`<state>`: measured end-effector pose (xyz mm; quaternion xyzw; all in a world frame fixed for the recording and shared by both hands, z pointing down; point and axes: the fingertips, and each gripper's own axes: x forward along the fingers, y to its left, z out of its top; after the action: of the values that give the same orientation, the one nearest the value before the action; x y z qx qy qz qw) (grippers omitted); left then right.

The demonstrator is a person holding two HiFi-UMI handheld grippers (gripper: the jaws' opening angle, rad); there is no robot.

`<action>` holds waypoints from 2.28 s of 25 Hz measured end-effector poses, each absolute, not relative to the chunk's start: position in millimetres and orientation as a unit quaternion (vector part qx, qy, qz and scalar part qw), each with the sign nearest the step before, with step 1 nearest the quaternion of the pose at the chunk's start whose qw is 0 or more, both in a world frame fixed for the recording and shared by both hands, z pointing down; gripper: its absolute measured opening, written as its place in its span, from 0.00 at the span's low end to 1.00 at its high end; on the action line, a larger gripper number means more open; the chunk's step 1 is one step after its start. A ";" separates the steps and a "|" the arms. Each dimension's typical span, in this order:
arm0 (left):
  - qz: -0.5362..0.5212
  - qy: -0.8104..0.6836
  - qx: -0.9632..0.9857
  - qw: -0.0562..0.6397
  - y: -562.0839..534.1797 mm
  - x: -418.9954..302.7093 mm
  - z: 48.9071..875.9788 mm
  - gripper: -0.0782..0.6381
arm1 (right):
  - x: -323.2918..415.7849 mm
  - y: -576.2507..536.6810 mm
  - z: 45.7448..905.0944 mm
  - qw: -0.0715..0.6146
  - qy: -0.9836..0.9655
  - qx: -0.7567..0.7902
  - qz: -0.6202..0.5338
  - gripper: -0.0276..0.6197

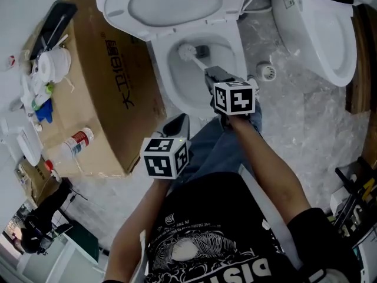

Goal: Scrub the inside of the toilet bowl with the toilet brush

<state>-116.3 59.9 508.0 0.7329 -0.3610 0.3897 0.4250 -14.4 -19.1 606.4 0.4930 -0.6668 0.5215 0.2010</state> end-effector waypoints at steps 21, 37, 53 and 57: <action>0.337 -0.359 0.740 0.457 74.0 -78.0 520.9 0.10 | 84.6 50.1 593.6 0.304 -0.632 0.503 0.504 0.27; 0.293 -0.386 0.727 0.487 81.3 -87.7 535.8 0.10 | 19.1 116.4 586.3 0.354 -0.657 0.414 0.521 0.27; 0.256 -0.430 0.703 0.506 80.5 -120.1 538.2 0.10 | -10.0 75.4 590.8 0.359 -0.684 0.397 0.495 0.27; 0.258 -0.428 0.702 0.507 82.8 -116.8 539.2 0.10 | -5.3 76.3 606.0 0.368 -0.676 0.399 0.499 0.27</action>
<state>-116.8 82.8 539.2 0.7020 -0.4281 0.2584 0.5071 -5.3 76.3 606.0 0.3986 -0.6759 0.4986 0.3683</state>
